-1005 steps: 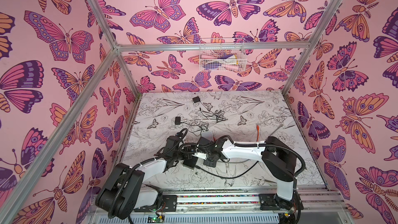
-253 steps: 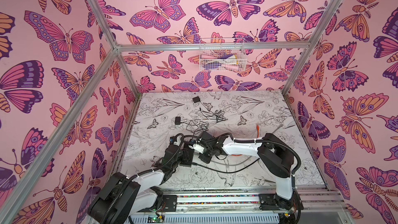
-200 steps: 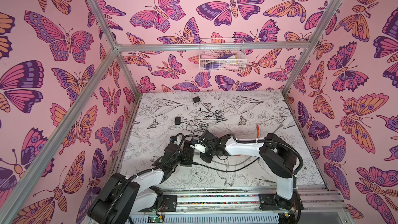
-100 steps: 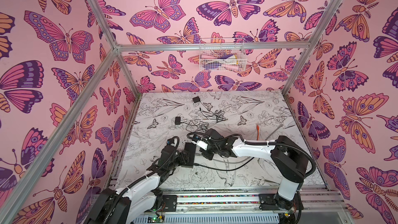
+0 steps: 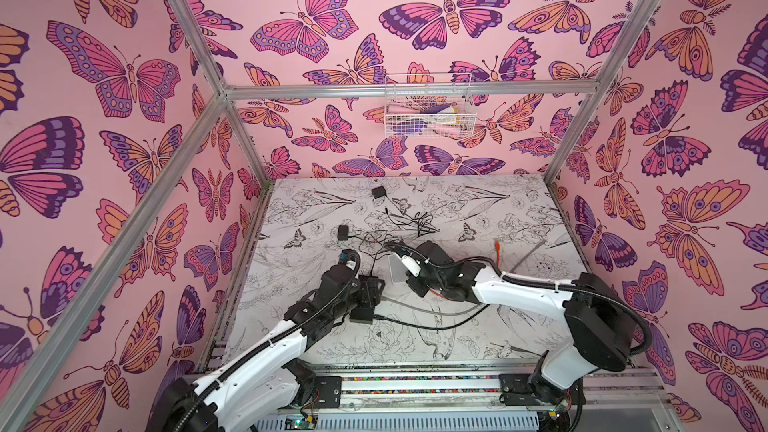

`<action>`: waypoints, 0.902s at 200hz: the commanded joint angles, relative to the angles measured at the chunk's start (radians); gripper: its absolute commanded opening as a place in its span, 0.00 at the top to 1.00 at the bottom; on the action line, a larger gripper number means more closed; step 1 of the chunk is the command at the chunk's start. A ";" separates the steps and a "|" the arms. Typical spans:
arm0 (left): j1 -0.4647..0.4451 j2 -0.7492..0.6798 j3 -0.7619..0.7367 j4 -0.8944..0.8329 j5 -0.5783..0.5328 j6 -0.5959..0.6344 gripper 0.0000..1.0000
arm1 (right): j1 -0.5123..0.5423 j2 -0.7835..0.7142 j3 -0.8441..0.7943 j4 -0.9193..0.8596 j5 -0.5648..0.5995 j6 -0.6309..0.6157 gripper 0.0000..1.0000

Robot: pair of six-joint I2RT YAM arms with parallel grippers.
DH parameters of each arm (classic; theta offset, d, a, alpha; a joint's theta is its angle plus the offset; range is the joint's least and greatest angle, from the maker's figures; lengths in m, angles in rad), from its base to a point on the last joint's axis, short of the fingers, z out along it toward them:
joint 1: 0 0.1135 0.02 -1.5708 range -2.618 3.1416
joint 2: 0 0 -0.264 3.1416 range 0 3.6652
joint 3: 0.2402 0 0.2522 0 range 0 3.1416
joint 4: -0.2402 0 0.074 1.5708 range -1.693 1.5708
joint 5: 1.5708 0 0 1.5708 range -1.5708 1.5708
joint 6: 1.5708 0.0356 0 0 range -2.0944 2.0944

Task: Insert the plug into the switch port

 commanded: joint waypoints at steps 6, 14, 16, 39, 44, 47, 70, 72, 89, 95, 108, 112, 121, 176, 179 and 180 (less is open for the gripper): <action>-0.097 0.088 0.002 0.011 -0.016 -0.068 0.29 | -0.024 -0.073 -0.006 -0.053 0.063 0.075 0.72; -0.122 0.111 -0.011 0.050 -0.019 -0.083 0.29 | -0.030 -0.084 -0.005 -0.062 0.067 0.081 0.71; -0.127 0.116 -0.015 0.059 -0.020 -0.087 0.29 | -0.031 -0.086 -0.004 -0.063 0.066 0.082 0.71; -0.139 0.190 -0.047 0.143 -0.008 -0.124 0.29 | -0.041 -0.096 -0.009 -0.065 0.063 0.094 0.70; -0.139 0.201 -0.055 0.164 -0.007 -0.130 0.28 | -0.041 -0.096 -0.010 -0.064 0.060 0.095 0.69; -0.139 0.206 -0.060 0.176 -0.007 -0.134 0.28 | -0.041 -0.096 -0.010 -0.065 0.058 0.098 0.69; -0.137 0.235 -0.088 0.228 -0.014 -0.146 0.28 | -0.041 -0.096 -0.014 -0.068 0.054 0.108 0.70; -0.137 0.236 -0.089 0.228 -0.016 -0.147 0.28 | -0.041 -0.097 -0.014 -0.069 0.054 0.108 0.70; -0.124 0.244 -0.115 0.244 -0.014 -0.156 0.27 | -0.041 -0.103 -0.020 -0.070 0.068 0.108 0.70; -0.113 0.244 -0.129 0.253 -0.008 -0.164 0.27 | -0.044 -0.109 -0.024 -0.070 0.070 0.108 0.70; -0.086 0.237 -0.174 0.278 0.006 -0.178 0.27 | -0.047 -0.117 -0.029 -0.070 0.070 0.108 0.69; -0.076 0.233 -0.188 0.282 0.010 -0.182 0.27 | -0.049 -0.120 -0.030 -0.070 0.070 0.108 0.69; -0.052 0.219 -0.216 0.288 0.011 -0.187 0.27 | -0.051 -0.125 -0.035 -0.070 0.070 0.108 0.69; 0.158 0.085 -0.266 0.230 0.057 -0.132 0.26 | -0.066 -0.129 -0.040 -0.071 0.070 0.097 0.69; 0.172 0.077 -0.267 0.225 0.060 -0.128 0.26 | -0.067 -0.128 -0.040 -0.072 0.071 0.097 0.69; 0.177 0.075 -0.267 0.223 0.061 -0.127 0.26 | -0.067 -0.128 -0.039 -0.072 0.071 0.097 0.69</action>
